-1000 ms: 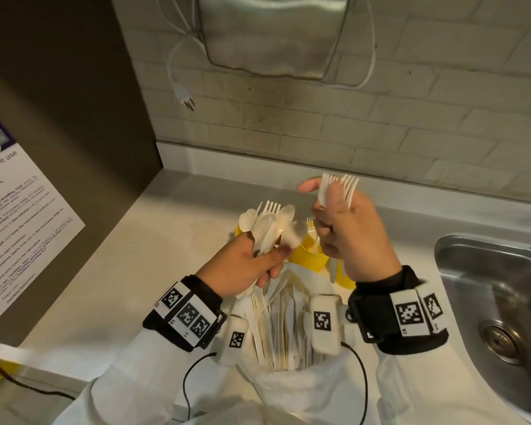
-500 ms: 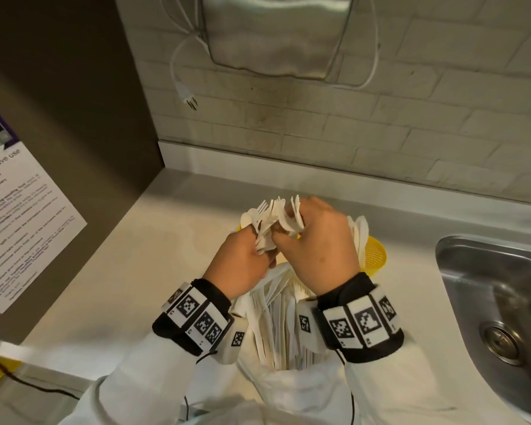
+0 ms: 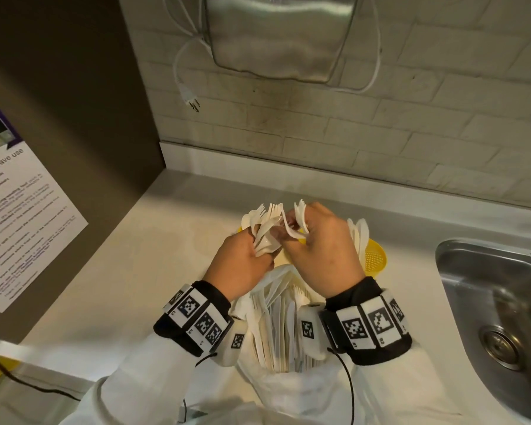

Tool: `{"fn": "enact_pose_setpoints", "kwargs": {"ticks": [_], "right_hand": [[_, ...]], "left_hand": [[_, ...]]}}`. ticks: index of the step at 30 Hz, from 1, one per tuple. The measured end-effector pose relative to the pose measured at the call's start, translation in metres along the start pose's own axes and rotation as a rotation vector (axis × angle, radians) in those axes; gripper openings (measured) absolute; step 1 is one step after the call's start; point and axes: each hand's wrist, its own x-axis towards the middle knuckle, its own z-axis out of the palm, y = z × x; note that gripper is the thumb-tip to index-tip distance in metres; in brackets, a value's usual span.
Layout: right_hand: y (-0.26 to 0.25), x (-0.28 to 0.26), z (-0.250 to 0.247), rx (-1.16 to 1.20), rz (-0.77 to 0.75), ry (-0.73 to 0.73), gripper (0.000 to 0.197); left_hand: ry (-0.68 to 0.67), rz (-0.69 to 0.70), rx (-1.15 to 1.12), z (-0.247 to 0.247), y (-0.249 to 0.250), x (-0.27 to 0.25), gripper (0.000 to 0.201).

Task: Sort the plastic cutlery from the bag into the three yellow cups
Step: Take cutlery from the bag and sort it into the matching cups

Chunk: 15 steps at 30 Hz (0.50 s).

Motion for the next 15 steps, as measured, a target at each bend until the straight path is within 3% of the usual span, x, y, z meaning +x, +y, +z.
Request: {"fn": "enact_pose_setpoints", "kwargs": {"ticks": [6,11,15], "right_hand": [[0.004,0.002,-0.006,0.228,0.116,0.195,0.008],[0.003,0.003,-0.009,0.326,0.223,0.043,0.013],[0.001,0.003,-0.011,0.655,0.419,0.094,0.02]], "left_hand": [[0.023,0.001,-0.072,0.003,-0.004,0.001,0.026],[0.038,0.032,-0.095,0.006,-0.003,0.002,0.006],[0.026,0.024,-0.114,0.006,0.0,0.001,0.007]]}}
